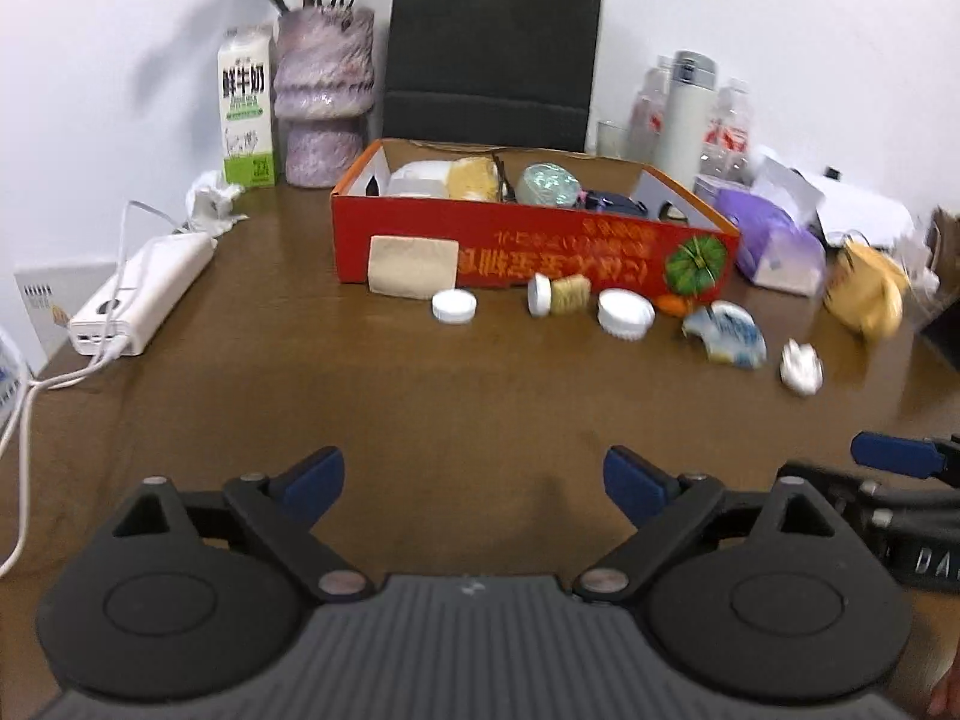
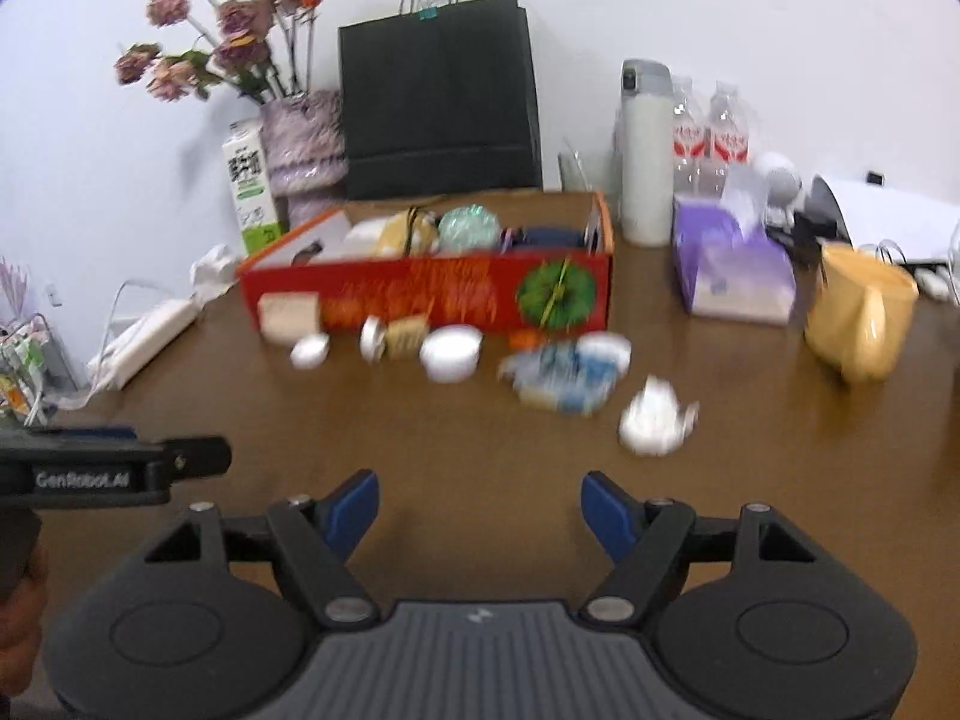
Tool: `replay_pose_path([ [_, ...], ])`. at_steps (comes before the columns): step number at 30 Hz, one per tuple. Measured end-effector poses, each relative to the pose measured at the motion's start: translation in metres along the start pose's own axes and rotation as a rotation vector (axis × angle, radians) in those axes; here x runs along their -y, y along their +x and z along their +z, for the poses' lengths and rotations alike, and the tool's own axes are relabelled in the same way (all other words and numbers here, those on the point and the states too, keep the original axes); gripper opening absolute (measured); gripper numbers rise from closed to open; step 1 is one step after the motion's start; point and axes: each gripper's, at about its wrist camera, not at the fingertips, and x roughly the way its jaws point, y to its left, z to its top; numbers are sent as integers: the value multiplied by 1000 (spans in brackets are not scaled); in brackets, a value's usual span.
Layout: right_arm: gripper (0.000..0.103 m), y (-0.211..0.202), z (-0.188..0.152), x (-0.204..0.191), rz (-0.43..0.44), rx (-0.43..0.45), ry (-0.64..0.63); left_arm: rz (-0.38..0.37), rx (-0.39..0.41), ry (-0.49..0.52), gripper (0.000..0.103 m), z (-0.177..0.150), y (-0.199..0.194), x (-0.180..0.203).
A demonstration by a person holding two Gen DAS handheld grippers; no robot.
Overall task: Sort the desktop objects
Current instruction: 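Withdraw both open tools from the box back over the desk, then grasp a white bottle cap with the left tool while the right tool grasps the crumpled tissue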
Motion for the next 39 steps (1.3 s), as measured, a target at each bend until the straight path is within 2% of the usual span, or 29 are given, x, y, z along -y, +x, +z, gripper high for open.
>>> replay_pose_path([
  [4,73,-16,-31,-13,7,13,-11,-25,15,35,99,-28,-18,0],
  [5,75,-22,-33,-15,1,34,-16,-13,20,40,100,-35,-21,-1],
  [7,83,-30,-37,-19,11,43,-23,6,20,27,100,-43,-25,-4],
  [9,84,-32,-40,-21,33,29,-9,3,3,2,100,-49,-27,-9],
  [12,84,-35,-42,-26,28,40,-30,3,13,-25,100,-53,-32,-12],
  [19,84,-34,-42,-21,40,37,0,12,40,53,100,-55,-35,1],
  [23,84,-30,-36,-14,35,40,10,-16,43,54,100,-46,-30,3],
  [25,81,-24,-27,-8,-14,45,-5,-17,56,66,100,-34,-23,5],
  [27,69,-15,-17,2,-72,46,-15,0,65,110,99,-20,-11,9],
  [28,66,-8,-10,8,-96,38,-18,13,69,128,98,-13,-4,11],
  [31,64,17,12,31,-145,17,5,-5,64,158,93,15,23,11],
  [33,63,37,25,44,-163,5,25,-24,52,138,88,33,47,7],
  [35,57,57,38,53,-188,-17,39,-37,43,130,87,48,71,3],
  [39,42,84,51,72,-211,-40,82,-51,-1,133,73,68,110,0],
])
